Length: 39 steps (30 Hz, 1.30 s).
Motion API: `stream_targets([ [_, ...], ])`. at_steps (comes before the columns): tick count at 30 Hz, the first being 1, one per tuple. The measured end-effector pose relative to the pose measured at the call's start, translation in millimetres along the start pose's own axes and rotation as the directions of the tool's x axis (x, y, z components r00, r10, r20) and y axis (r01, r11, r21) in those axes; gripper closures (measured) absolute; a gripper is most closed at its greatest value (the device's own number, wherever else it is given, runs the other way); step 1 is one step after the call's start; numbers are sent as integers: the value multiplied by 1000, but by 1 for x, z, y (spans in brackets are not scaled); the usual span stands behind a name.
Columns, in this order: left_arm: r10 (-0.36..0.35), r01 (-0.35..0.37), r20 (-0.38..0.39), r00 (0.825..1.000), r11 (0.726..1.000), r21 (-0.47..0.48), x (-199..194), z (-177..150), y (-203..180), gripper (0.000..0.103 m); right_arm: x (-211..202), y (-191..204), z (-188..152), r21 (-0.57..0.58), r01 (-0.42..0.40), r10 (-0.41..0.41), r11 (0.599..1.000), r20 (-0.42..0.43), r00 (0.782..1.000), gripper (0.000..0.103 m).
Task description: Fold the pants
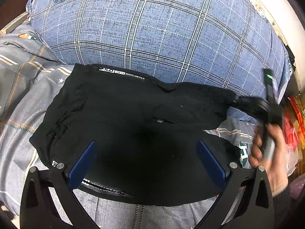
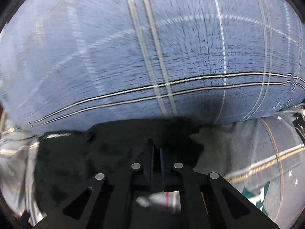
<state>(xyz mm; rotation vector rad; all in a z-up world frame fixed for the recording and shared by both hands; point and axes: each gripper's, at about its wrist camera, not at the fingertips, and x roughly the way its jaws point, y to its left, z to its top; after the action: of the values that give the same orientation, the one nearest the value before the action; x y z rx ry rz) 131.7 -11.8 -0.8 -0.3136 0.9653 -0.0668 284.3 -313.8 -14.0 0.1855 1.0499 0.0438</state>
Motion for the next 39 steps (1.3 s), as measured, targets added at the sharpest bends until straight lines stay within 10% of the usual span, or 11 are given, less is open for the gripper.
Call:
stream_targets([
  [9, -87, 87, 20, 996, 996, -33, 1, 2, 2, 0, -85, 2, -100, -47, -137, 141, 989, 87, 986, 100],
  [20, -162, 151, -177, 971, 986, -74, 81, 50, -17, 0, -69, 9, -137, -95, -157, 156, 983, -23, 988, 100],
  [25, -272, 226, -241, 932, 953, -199, 112, 45, -15, 18, -73, 9, -155, -153, -137, 134, 979, -31, 991, 103],
  [35, -257, 207, -249, 934, 956, -210, 134, 76, -24, 23, -79, 3, -162, -166, -166, 167, 972, -8, 986, 100],
  [39, -266, 196, -298, 917, 949, -245, 160, 73, -17, 31, -92, -25, -154, -29, -251, 252, 967, 37, 967, 20],
])
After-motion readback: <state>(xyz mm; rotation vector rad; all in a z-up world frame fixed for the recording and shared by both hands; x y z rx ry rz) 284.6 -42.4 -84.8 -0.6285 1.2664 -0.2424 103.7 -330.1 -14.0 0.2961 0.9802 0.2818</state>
